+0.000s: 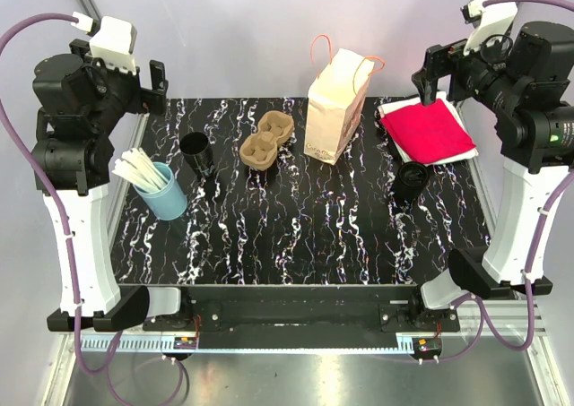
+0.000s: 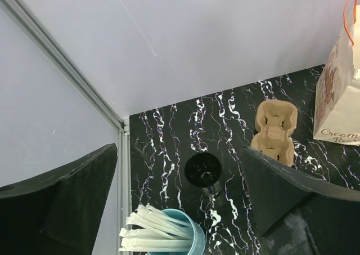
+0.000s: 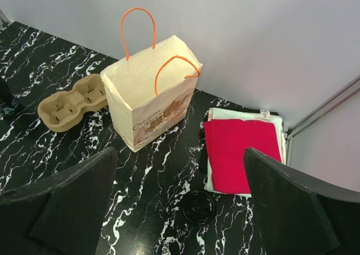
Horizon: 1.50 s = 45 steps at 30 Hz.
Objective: Pack the takeout coffee
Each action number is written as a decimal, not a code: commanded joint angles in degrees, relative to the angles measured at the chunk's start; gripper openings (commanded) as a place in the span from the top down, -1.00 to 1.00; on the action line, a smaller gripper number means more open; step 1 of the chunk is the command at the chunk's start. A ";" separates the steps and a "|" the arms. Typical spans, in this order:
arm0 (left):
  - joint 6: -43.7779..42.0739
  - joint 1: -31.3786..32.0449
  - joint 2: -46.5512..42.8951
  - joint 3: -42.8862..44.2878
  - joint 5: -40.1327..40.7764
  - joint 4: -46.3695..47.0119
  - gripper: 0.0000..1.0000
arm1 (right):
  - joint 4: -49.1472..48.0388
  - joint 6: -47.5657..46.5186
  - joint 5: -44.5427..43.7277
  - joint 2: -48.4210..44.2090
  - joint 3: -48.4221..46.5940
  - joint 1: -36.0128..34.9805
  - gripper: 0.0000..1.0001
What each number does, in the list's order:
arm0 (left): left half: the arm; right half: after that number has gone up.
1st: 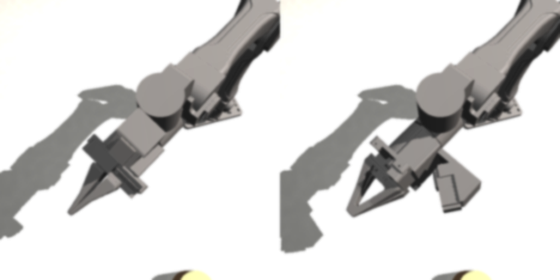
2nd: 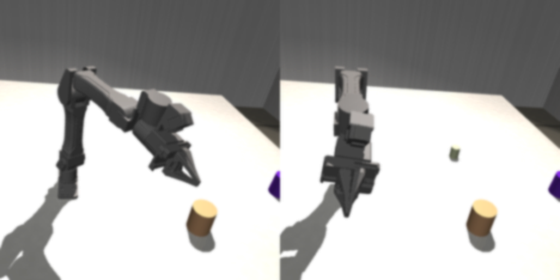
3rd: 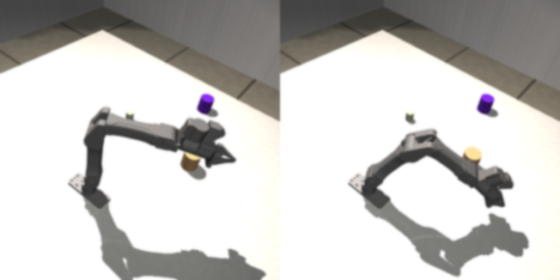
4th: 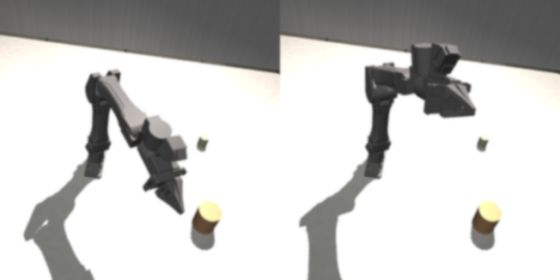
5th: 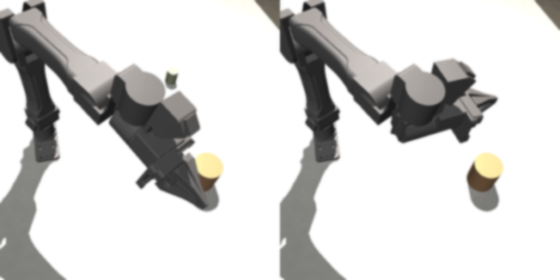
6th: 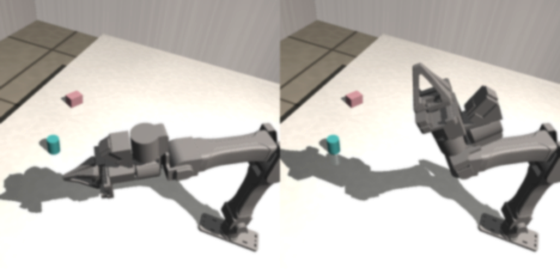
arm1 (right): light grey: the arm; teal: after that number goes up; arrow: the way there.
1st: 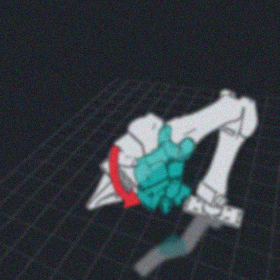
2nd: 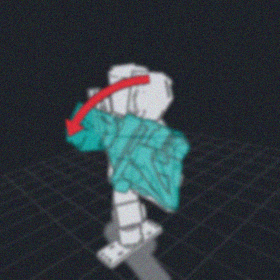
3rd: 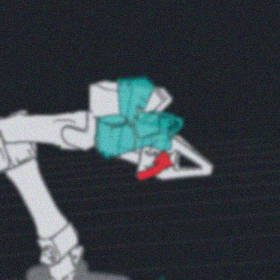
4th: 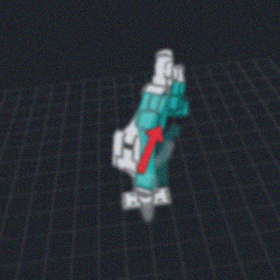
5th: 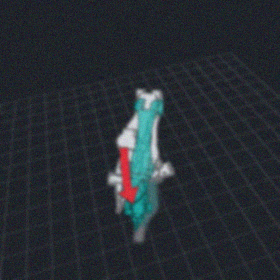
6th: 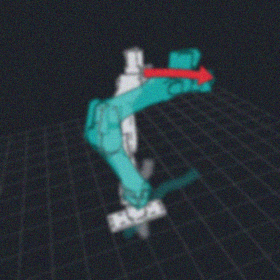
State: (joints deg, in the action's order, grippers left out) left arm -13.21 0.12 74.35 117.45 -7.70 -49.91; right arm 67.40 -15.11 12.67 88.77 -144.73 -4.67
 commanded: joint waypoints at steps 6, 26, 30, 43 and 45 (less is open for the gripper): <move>0.04 -0.03 0.01 -0.99 -1.00 2.62 -0.98 | -2.88 -0.70 0.34 0.26 2.95 -0.08 -0.99; -6.83 -0.03 -3.50 -13.29 -3.81 -1.51 -0.98 | -15.63 -5.37 21.77 14.83 8.24 -1.74 -0.96; -7.00 -0.03 -3.68 -16.89 -4.07 -1.50 -0.98 | -15.89 -7.55 22.23 18.97 6.83 -5.34 -0.89; -7.35 -0.03 -3.24 -21.82 -3.90 -0.01 -0.98 | -15.63 -15.29 12.74 30.05 2.96 -14.23 -0.70; -7.53 -0.03 -3.15 -21.82 -3.81 -0.01 -0.98 | -15.19 -16.52 12.12 31.20 2.96 -14.32 -0.69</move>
State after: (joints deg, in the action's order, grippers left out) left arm -19.75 0.12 71.66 95.61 -10.66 -53.01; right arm 53.45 -28.58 27.62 118.30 -139.28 -18.87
